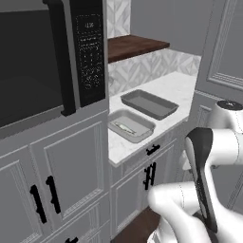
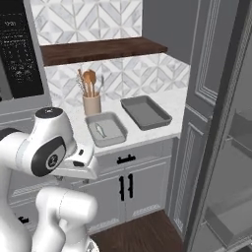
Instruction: Place one tomato and one fish in each tupperware on the nearby counter, to pack two identical lunches.
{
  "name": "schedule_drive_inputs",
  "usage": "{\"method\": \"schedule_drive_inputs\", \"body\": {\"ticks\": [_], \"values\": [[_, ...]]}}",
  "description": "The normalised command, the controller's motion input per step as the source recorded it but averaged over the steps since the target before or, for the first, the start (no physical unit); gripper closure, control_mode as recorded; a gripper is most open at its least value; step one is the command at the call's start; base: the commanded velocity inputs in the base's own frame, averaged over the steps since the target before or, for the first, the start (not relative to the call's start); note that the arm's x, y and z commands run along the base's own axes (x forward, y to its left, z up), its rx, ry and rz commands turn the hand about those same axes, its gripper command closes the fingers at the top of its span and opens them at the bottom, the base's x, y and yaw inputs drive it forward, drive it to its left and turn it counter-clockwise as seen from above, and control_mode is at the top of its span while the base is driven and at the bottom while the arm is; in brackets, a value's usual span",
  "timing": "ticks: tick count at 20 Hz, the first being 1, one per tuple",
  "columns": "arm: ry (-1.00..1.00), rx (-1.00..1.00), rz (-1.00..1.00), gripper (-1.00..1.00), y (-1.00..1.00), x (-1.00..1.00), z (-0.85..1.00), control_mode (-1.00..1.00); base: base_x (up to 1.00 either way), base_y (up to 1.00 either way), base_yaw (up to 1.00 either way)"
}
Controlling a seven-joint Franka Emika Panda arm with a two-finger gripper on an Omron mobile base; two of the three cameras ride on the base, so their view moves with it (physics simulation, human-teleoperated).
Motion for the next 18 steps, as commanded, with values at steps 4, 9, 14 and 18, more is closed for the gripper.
{"method": "schedule_drive_inputs", "body": {"ticks": [4,9,14,18], "values": [[0.0,0.0,0.0,-1.0,0.0,0.0,0.0,1.0,-1.0,0.1,-0.28],[0.0,0.0,0.0,-1.0,0.0,0.0,0.0,1.0,-0.99,0.01,-0.37],[0.0,0.0,0.0,-1.0,0.0,0.0,0.0,1.0,-0.57,0.0,-0.77],[0.0,0.0,0.0,-1.0,0.0,0.0,0.0,1.0,0.0,-0.02,-0.92]]}}
